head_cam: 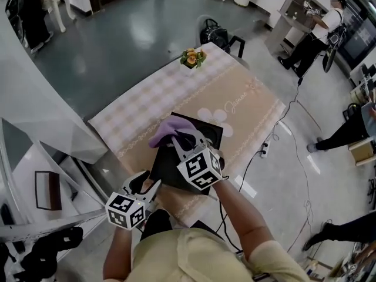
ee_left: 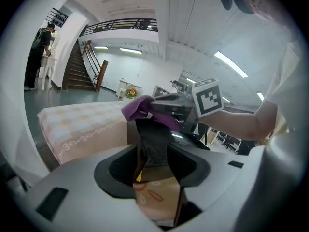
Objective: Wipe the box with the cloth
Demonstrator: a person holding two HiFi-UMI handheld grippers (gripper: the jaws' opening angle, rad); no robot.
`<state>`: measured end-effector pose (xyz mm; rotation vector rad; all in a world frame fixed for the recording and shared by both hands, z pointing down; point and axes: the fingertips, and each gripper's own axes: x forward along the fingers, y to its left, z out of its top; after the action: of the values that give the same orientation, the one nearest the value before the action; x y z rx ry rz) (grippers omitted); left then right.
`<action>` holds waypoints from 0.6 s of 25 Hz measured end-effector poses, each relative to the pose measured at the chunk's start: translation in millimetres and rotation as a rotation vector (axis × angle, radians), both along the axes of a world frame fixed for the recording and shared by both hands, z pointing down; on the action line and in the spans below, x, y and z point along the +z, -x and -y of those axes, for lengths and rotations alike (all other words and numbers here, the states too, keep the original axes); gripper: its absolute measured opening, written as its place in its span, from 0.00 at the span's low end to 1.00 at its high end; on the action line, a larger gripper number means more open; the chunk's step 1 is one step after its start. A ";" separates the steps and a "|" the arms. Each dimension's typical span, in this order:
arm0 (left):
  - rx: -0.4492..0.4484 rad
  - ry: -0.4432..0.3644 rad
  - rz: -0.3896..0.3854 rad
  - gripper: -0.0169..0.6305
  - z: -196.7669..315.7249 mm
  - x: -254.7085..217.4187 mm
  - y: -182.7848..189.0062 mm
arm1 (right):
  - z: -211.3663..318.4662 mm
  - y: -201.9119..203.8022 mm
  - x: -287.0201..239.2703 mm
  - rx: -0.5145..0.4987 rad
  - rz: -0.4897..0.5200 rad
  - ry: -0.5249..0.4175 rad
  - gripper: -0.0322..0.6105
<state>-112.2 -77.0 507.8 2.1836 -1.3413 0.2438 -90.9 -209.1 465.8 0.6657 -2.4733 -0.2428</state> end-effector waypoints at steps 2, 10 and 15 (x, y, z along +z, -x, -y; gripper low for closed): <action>0.002 0.004 -0.003 0.33 0.1 1.0 -1.2 | -0.6 2.4 12.0 -0.019 -0.054 -0.002 0.12; 0.000 0.007 0.002 0.33 0.1 3.6 -1.7 | -4.3 -8.2 29.8 -0.040 -0.184 0.000 0.12; 0.002 0.003 0.005 0.33 0.4 4.2 -1.6 | -1.4 -34.5 32.2 0.028 -0.207 0.018 0.12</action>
<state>-110.5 -77.4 512.0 2.1834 -1.3403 0.2523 -56.4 -207.7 498.0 0.6343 -2.2646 -0.2652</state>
